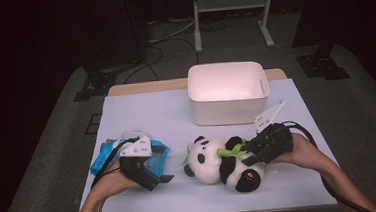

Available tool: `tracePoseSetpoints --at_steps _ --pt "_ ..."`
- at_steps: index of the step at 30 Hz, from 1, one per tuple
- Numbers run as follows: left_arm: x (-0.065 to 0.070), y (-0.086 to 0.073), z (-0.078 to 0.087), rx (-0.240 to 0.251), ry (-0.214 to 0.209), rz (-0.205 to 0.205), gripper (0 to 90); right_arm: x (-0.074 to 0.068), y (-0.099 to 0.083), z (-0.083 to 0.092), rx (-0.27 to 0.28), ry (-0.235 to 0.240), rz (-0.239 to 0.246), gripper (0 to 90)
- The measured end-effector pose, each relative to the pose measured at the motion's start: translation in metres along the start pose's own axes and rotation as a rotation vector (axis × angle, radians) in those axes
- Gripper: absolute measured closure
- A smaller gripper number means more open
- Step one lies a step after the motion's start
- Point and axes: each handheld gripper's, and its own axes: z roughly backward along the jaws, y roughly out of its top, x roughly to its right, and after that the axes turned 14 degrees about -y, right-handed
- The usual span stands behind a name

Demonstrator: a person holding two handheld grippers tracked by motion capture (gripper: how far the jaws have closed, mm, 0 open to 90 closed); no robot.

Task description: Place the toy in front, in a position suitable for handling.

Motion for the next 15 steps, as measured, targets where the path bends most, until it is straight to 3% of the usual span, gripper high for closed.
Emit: tracePoseSetpoints --at_steps 15 --pt "-0.003 -0.007 0.023 -0.027 0.027 0.009 7.4 -0.001 0.0 -0.001 0.0 -0.001 -0.002 46.9"
